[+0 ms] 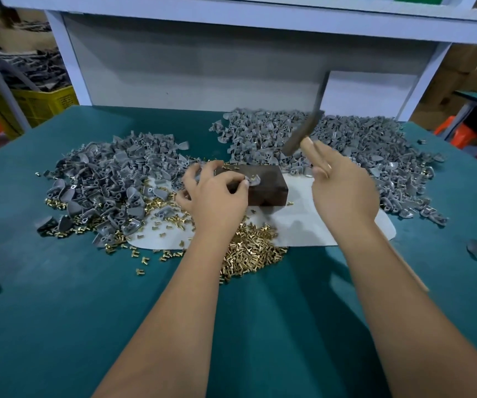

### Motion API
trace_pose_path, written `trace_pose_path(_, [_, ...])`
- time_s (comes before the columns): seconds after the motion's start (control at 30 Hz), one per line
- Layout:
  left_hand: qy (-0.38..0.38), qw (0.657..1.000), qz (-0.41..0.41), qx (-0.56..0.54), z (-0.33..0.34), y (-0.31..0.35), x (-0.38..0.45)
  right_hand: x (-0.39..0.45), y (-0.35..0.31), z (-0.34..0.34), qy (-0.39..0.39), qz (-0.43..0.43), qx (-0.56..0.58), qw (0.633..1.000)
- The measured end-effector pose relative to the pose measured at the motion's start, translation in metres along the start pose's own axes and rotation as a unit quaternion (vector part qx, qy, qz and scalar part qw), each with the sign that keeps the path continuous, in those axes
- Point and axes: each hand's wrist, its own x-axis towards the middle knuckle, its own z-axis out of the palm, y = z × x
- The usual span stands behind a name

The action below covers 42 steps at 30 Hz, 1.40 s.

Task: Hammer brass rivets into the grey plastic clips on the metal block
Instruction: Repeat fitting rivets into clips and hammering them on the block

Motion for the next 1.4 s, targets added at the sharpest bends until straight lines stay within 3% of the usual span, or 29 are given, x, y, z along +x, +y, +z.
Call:
trace_pose_path(0.2, [-0.026, 0.992, -0.032, -0.116, -0.008, 0.006, 0.001, -0.003, 0.027, 0.022, -0.055, 0.075, -0.04, 0.995])
trace_pose_path(0.5, [-0.049, 0.984, 0.002, -0.169, -0.016, 0.011, -0.004, -0.007, 0.031, 0.027, -0.043, 0.01, -0.14, 0.989])
trace_pose_path(0.57, [-0.051, 0.984, 0.012, -0.168, -0.017, 0.011, -0.005, -0.009, 0.025, 0.027, -0.007, -0.024, -0.088, 0.996])
trace_pose_path(0.67, [-0.053, 0.983, 0.019, -0.174, -0.017, 0.012, -0.007, -0.017, 0.009, 0.029, 0.017, -0.089, 0.085, 0.992])
trace_pose_path(0.8, [-0.061, 0.987, 0.03, -0.146, -0.017, 0.011, -0.007, -0.033, -0.016, 0.032, -0.097, -0.073, 0.305, 0.945])
trace_pose_path(0.97, [-0.043, 0.991, 0.037, -0.121, -0.016, 0.009, -0.003, -0.017, -0.028, 0.033, -0.184, -0.003, 0.347, 0.92])
trace_pose_path(1.17, [0.015, 0.985, -0.008, -0.17, -0.015, 0.004, 0.001, 0.035, -0.023, 0.028, -0.056, 0.138, 0.373, 0.916])
trace_pose_path(1.3, [0.016, 0.976, -0.023, -0.216, -0.012, 0.005, 0.001, 0.004, -0.022, 0.053, -0.001, 0.058, 0.216, 0.975])
trace_pose_path(1.4, [0.04, 0.971, -0.04, -0.232, -0.016, 0.008, -0.002, -0.012, -0.028, 0.058, 0.048, -0.074, 0.171, 0.981])
